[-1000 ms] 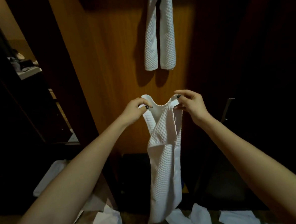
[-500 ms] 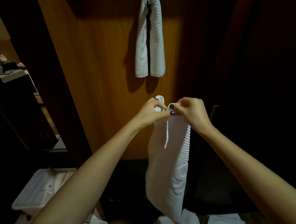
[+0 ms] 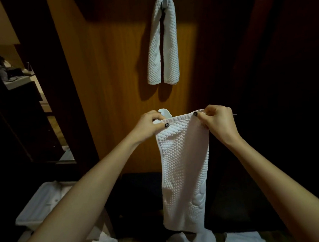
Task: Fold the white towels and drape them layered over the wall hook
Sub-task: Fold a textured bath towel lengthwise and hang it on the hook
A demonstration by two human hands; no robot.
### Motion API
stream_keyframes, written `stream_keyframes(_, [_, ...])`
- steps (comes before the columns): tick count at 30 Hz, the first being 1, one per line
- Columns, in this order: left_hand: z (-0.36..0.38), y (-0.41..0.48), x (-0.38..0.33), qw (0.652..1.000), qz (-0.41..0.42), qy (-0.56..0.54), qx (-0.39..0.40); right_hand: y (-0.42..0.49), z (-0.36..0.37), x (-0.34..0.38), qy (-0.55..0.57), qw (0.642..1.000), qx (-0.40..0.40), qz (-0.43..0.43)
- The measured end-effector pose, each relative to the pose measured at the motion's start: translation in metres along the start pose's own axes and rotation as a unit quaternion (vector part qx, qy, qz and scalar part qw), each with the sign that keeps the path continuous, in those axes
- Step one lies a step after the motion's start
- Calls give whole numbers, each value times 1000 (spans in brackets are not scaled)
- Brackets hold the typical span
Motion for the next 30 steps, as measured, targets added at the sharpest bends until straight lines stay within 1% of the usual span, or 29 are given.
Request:
stream_keyframes(2, [-1,-3,0,1000,8,11,8,-2,-3,-2,-16,1000,13,3])
stream_keyframes(4, [-1,-7,0,1000,18,-12,10,-3,-3,-2,-44,998,50,4])
stream_keyframes(6, [-4,-10,1,998,26,-50,-6,-2,0,1,-124,988,95,-10])
stream_keyframes(8, [-8,-12,2,996,37,-73,-26,-1,4,-1,-247,958,146,-15])
stream_keyframes(9, [-11,-13,3,995,43,-81,-36,0,8,-8,-289,940,183,-10])
stream_keyframes(10, [-16,-15,4,994,48,-84,-43,-1,11,-17,-299,928,224,1])
stream_keyframes(12, [-26,-18,6,994,48,-86,-50,-9,18,-36,-258,922,288,26])
stream_keyframes(13, [-32,-20,8,994,44,-87,-51,-12,22,-42,-220,929,297,30])
stream_keyframes(16, [-43,-24,11,996,27,-79,-35,-20,31,-49,-122,954,273,28])
stream_keyframes(18, [-51,-26,13,997,20,-66,-26,-21,39,-47,-86,960,264,20])
stream_keyframes(21, [-69,-33,19,998,3,-50,-36,-14,48,-40,-54,964,260,8])
stream_keyframes(26, [-100,-47,37,995,-30,4,-92,2,57,-21,-47,973,224,-18])
stream_keyframes(30, [-118,-66,52,978,-75,71,-180,15,59,-9,104,972,210,-26])
Point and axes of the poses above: each hand's wrist, its own y-axis towards the middle knuckle, its own z-axis out of the palm, x = y × z, the point moved 10 cm from there along y, towards the middle knuckle, and after that the axes turned 14 degrees about x, right-handed, at the moved point
